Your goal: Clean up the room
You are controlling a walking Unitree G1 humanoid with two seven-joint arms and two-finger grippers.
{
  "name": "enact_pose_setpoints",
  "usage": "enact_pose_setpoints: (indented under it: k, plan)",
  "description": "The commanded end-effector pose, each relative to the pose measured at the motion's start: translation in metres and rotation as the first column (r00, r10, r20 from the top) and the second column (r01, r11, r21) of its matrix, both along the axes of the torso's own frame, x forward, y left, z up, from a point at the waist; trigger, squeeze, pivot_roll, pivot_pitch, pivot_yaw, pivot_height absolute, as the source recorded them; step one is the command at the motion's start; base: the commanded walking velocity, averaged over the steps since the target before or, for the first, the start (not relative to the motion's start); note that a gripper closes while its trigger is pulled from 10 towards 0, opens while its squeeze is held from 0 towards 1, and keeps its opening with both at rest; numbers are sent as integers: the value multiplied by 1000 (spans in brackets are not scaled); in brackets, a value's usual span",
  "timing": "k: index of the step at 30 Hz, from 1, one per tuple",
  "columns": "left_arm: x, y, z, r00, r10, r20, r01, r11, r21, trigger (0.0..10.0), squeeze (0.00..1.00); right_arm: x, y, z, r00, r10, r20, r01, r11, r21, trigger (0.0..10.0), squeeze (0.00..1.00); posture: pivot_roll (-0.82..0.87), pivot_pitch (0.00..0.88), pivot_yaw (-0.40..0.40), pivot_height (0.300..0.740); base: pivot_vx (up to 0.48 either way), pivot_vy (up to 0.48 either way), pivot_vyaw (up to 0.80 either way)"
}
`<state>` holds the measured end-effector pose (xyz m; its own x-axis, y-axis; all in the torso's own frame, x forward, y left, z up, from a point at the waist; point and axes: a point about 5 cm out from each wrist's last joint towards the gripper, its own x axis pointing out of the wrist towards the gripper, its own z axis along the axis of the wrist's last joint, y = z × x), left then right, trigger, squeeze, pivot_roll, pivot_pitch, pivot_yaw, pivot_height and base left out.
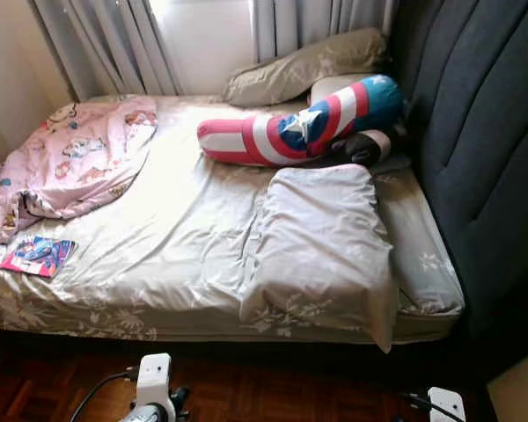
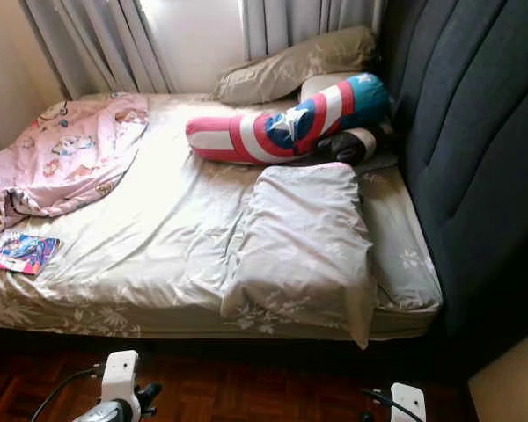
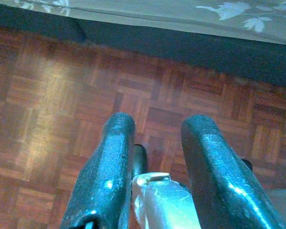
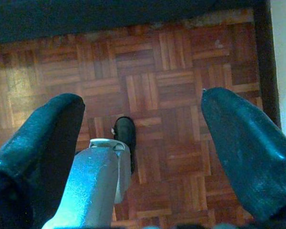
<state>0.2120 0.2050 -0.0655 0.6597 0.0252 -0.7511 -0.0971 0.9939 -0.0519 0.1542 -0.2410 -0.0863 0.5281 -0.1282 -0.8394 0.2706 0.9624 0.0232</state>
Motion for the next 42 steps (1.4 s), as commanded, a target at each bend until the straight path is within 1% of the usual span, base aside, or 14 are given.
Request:
enact_pose_setpoints:
  k: [1,13,42]
  plan:
    - [0,5,1,1000,13,-4,-13,1000,5,10000,0,3,1,1,1000,-3,11,3,1000,6,10000,0,-21,0,33,740,0,0,0]
    - [2,2,1,1000,28,4,-28,1000,-10,10000,0,5,-1,2,1000,0,14,0,1000,-3,10000,0,-17,0,25,740,0,0,0]
    - [2,1,1,999,31,7,-31,999,-22,10000,0,5,-3,3,999,-28,29,28,1000,-11,10000,0,-17,0,20,740,312,0,0]
